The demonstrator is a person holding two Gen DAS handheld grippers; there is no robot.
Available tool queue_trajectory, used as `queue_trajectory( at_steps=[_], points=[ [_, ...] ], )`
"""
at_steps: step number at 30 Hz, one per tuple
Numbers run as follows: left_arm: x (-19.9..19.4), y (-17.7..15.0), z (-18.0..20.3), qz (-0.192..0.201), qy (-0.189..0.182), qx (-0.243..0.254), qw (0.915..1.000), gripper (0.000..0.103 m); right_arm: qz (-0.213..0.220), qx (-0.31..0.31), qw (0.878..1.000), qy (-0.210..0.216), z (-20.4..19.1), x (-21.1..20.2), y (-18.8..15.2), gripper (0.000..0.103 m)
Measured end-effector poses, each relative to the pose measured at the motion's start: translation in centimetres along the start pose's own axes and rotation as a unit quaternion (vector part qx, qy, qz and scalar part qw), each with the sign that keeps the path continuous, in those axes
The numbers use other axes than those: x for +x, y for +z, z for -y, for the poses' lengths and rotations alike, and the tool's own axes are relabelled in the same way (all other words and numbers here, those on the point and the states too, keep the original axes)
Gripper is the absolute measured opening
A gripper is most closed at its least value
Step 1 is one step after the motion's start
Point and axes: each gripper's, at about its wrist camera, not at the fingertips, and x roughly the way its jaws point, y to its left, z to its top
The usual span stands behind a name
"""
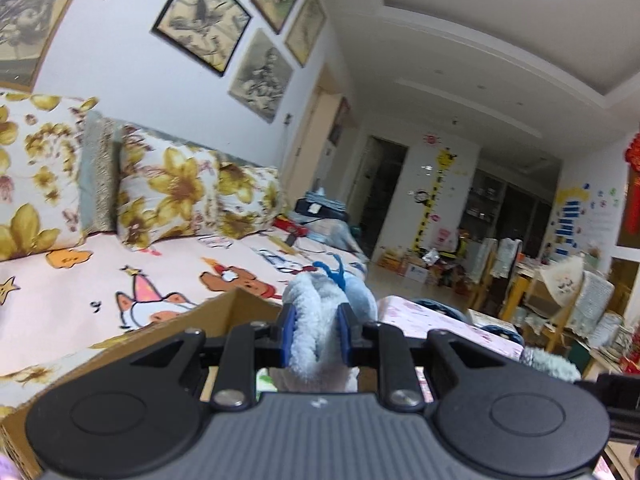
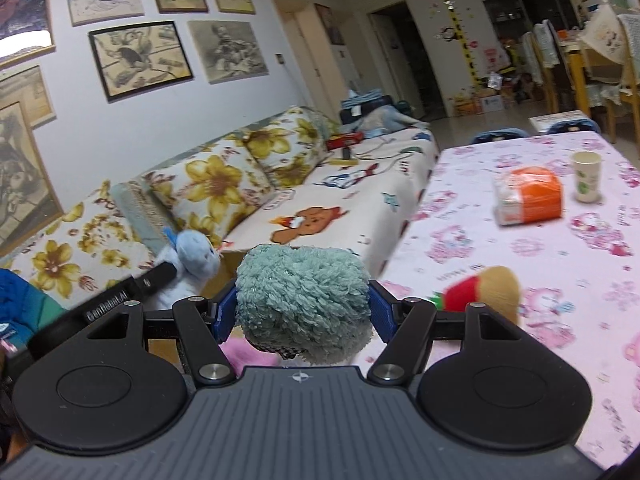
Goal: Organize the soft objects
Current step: 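Carry the blue knit ring and pompom over to the cardboard box, then open both grippers to drop the pompom and knit ring into the box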
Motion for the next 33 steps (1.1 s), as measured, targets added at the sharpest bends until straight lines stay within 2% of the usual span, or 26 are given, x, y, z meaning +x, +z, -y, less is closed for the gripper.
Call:
queue_trajectory(
  at_steps=[11, 22, 24, 25, 26, 28, 29, 33],
  points=[
    [1.3, -0.3, -1.9, -0.03, 0.067, -0.003, 0.9973, 0.02, -0.019, -0.027, 0.999, 0.026, -1.4, 2.1, -0.4, 0.083],
    [2.2, -0.4, -2.6, -0.052, 0.088, -0.003, 0.9948, 0.02, -0.025, -0.024, 0.999, 0.025, -1.6, 3.7, 0.1, 0.084],
    [2.5, -0.5, -2.7, -0.058, 0.094, -0.001, 0.9939, 0.021, -0.028, -0.017, 0.999, 0.025, -1.6, 4.1, 0.0, 0.093],
    [2.5, -0.4, -2.7, -0.062, 0.098, -0.002, 0.9932, 0.022, -0.028, -0.009, 0.999, 0.023, -1.6, 4.3, -0.1, 0.102],
    [2.5, -0.4, -2.8, -0.064, 0.1, -0.004, 0.9929, 0.023, -0.027, -0.002, 0.999, 0.024, -1.5, 4.4, -0.1, 0.103],
    [2.5, -0.4, -2.9, -0.065, 0.105, -0.005, 0.9923, 0.027, -0.024, 0.004, 0.999, 0.031, -1.6, 4.0, 0.1, 0.103],
    [2.5, -0.4, -2.9, -0.064, 0.108, -0.005, 0.992, 0.035, -0.018, 0.003, 0.999, 0.029, -1.7, 3.7, 0.2, 0.103],
    [2.2, -0.1, -2.7, -0.054, 0.11, 0.001, 0.9925, 0.048, 0.003, 0.004, 1.0, 0.014, -1.5, 1.8, 0.5, 0.103]
  ],
)
